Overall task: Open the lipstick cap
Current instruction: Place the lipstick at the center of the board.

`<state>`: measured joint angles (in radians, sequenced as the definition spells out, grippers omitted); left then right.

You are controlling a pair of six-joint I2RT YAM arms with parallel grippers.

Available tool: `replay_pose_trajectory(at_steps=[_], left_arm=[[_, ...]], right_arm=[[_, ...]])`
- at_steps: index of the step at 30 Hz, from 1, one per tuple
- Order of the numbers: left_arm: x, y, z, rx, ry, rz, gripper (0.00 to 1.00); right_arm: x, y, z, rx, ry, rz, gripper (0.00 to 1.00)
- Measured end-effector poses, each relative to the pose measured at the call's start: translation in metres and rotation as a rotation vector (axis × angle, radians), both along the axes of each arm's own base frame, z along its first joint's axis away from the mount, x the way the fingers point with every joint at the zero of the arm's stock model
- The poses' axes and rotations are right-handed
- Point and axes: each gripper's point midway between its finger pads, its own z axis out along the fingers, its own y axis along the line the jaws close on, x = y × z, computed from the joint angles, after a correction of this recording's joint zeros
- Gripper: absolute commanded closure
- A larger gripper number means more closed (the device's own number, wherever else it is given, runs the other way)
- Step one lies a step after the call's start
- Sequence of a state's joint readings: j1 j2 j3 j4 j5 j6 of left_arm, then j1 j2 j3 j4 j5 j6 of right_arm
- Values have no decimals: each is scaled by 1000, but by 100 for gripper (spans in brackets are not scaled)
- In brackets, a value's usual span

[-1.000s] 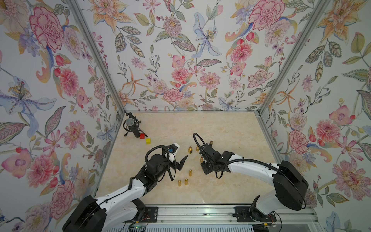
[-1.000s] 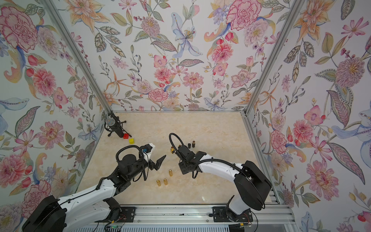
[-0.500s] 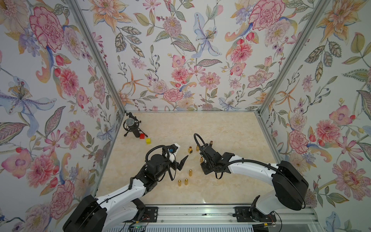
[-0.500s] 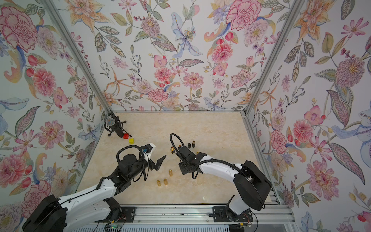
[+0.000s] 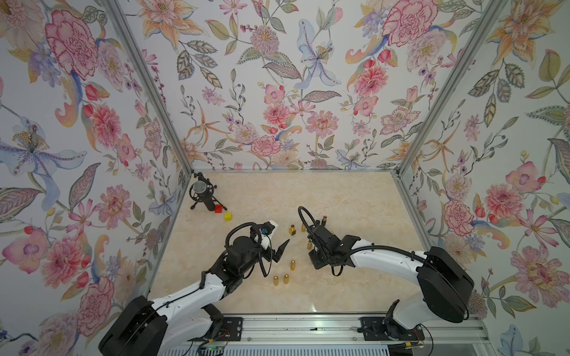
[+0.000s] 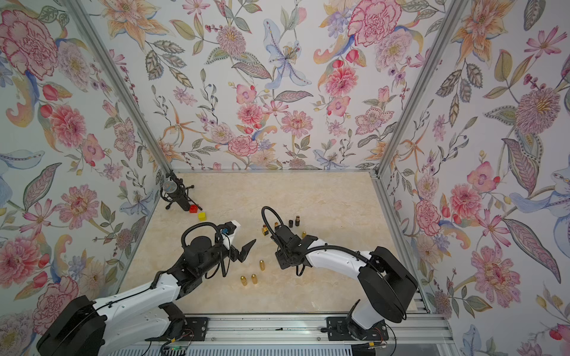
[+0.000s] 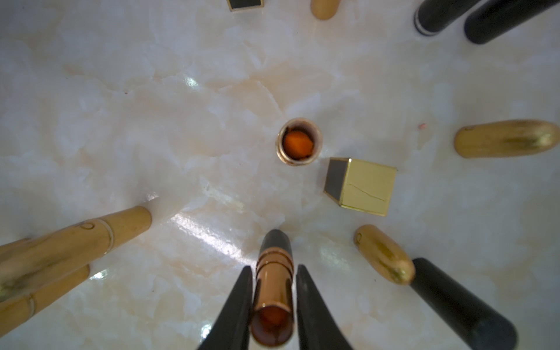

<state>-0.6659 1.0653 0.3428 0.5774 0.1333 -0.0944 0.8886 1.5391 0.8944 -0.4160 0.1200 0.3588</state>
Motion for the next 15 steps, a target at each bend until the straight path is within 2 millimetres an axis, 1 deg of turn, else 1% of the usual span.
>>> replay_pose_trajectory(at_steps=[5, 8, 13, 15], left_arm=[[-1, -1, -1, 0, 3, -9, 1], [-1, -2, 0, -1, 3, -12, 1], [-1, -1, 1, -4, 0, -11, 1], [-2, 0, 6, -16, -10, -8, 1]], right_arm=[[0, 1, 1, 4, 1, 2, 65], [-1, 1, 5, 15, -5, 3, 62], [-3, -2, 24, 40, -23, -1, 59], [-4, -3, 36, 51, -35, -1, 58]])
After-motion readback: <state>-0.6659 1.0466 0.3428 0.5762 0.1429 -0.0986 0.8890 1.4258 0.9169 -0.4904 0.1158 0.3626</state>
